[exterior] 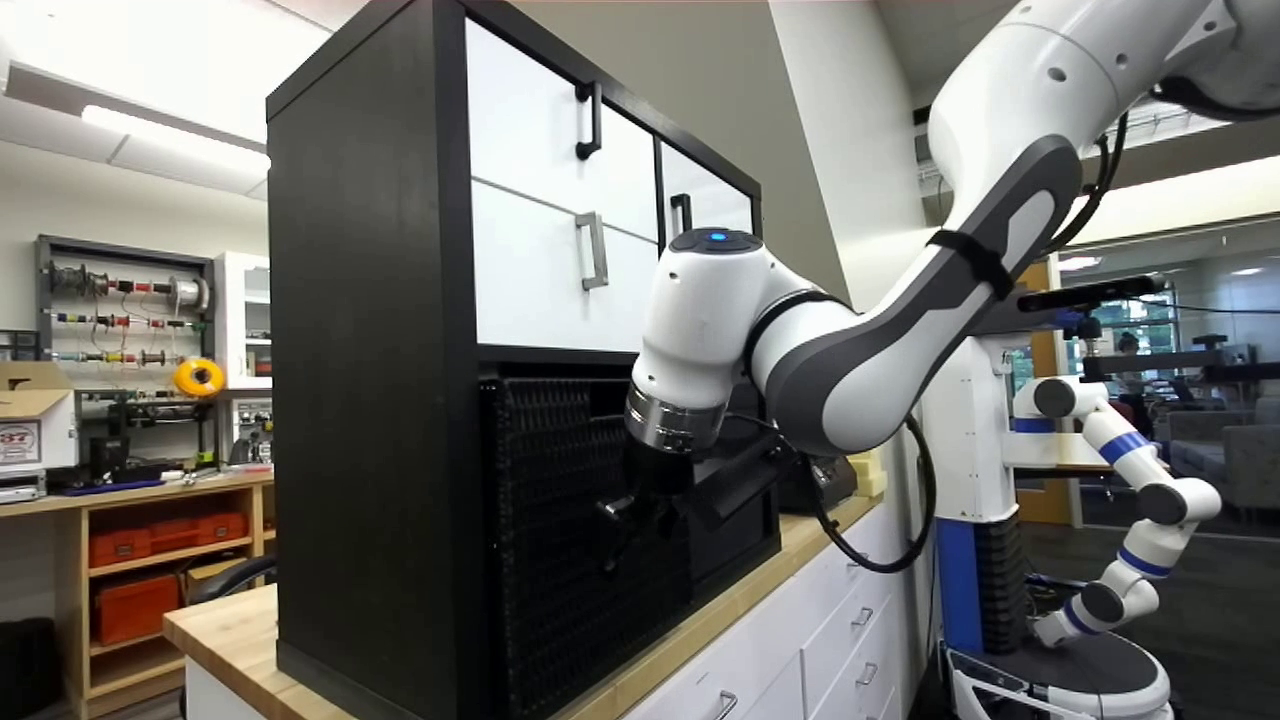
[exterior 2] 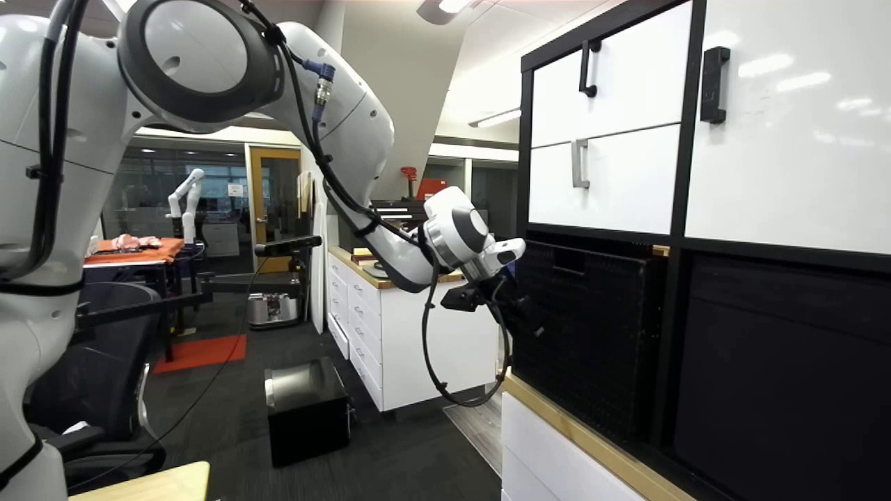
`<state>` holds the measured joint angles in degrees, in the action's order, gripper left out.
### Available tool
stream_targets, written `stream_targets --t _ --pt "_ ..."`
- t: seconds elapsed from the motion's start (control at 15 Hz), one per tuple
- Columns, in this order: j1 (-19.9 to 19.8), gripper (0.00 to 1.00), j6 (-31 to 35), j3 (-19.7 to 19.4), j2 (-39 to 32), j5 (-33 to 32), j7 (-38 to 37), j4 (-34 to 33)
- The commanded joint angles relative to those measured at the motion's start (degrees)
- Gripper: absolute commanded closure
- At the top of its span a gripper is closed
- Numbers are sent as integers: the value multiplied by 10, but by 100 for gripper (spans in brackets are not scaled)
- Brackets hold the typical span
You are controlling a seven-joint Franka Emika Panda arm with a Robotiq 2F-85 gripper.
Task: Close the bottom drawer on the left
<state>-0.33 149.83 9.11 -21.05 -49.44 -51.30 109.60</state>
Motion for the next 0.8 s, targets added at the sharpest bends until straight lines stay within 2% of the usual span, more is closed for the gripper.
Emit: stream_targets --t 0.0,0.47,0.53,0.73 --pt "48 0 -46 -14 62 94 67 54" --pt "97 0 -146 -13 112 266 204 78" --pt "105 0 -117 -25 77 242 178 51" --pt "113 0 -120 -30 77 246 182 51"
